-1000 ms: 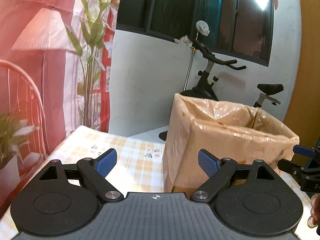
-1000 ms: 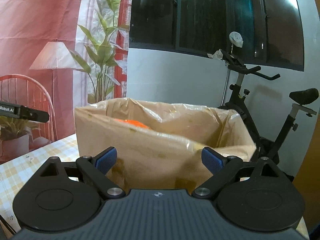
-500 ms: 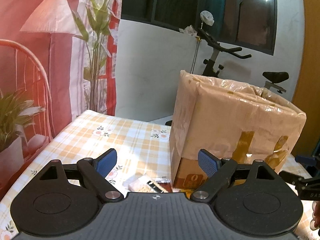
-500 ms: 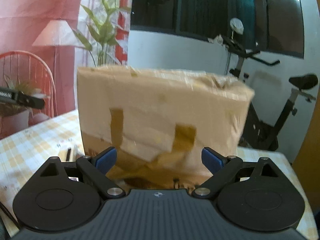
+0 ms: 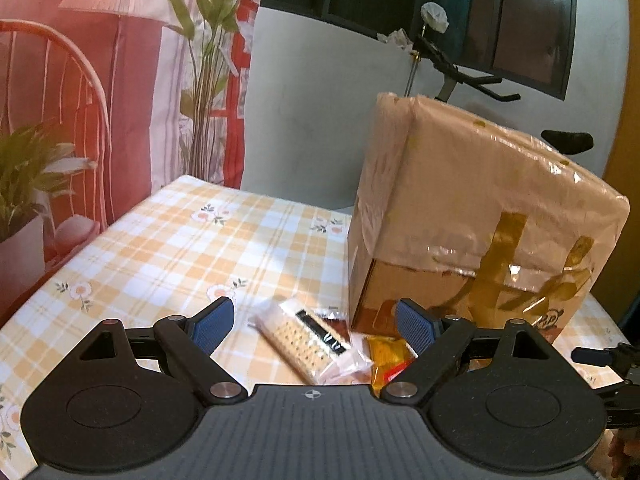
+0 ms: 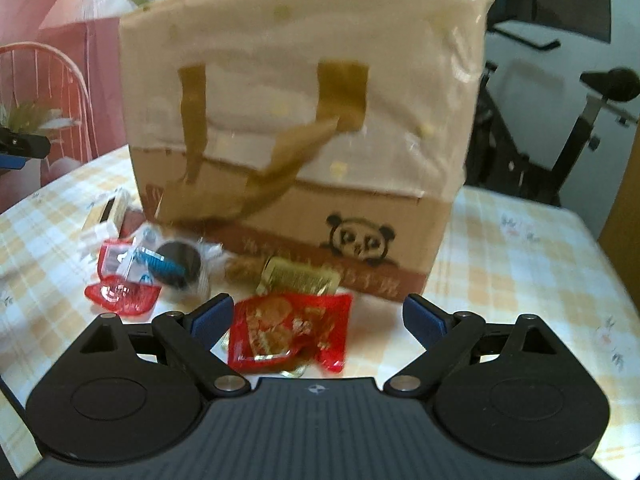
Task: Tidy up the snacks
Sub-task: 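Lower the left tool toward the white cracker pack while the right tool approaches the red meat pack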
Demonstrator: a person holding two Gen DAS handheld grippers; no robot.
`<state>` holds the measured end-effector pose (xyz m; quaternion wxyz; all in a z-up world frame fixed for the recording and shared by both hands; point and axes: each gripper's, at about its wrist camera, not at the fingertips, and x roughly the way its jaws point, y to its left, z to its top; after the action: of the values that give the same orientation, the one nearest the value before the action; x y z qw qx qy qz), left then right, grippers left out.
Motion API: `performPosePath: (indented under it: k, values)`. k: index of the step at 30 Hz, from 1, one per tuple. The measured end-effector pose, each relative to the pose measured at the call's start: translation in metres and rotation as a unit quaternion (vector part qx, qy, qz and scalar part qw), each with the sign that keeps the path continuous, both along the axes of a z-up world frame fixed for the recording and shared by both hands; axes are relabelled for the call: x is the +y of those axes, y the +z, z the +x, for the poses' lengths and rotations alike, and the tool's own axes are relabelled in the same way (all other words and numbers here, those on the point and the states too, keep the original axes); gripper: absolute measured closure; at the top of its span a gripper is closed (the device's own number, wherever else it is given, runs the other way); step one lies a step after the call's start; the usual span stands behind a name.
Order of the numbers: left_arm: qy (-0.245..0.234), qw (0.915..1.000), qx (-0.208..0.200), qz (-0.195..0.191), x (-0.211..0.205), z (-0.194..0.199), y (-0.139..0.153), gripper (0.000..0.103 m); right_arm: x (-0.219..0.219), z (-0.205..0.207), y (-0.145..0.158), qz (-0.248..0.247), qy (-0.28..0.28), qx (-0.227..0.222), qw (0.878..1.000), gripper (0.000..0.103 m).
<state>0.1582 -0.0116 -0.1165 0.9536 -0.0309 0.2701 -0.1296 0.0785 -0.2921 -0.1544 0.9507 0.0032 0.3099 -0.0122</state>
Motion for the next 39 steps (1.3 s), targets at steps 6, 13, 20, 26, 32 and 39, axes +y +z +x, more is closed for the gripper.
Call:
performPosePath:
  k: [6, 13, 20, 26, 32, 39]
  values:
    - [0.002, 0.9999, 0.012, 0.004, 0.0, -0.002, -0.008, 0.014, 0.009, 0.013, -0.01, -0.002, 0.016, 0.025, 1.0, 0.009]
    - [0.009, 0.9997, 0.023, 0.003, 0.001, -0.002, -0.015, 0.014, 0.016, 0.025, -0.019, -0.006, 0.02, 0.038, 0.999, 0.011]
    - [0.006, 0.9995, 0.032, 0.004, -0.001, -0.003, -0.024, 0.014, 0.011, 0.025, -0.025, 0.006, 0.0, 0.044, 0.999, 0.018]
    - [0.005, 0.9992, 0.04, 0.004, -0.001, -0.001, -0.029, 0.014, 0.012, 0.024, -0.025, 0.0, -0.001, 0.044, 0.999, 0.018]
    - [0.002, 0.9991, 0.041, 0.009, -0.003, -0.002, -0.029, 0.014, 0.017, 0.02, -0.024, -0.008, 0.012, 0.029, 0.999, 0.028]
    - [0.0, 0.9991, 0.042, 0.012, -0.003, -0.003, -0.029, 0.014, 0.014, 0.017, -0.022, 0.0, 0.008, 0.017, 1.0, 0.029]
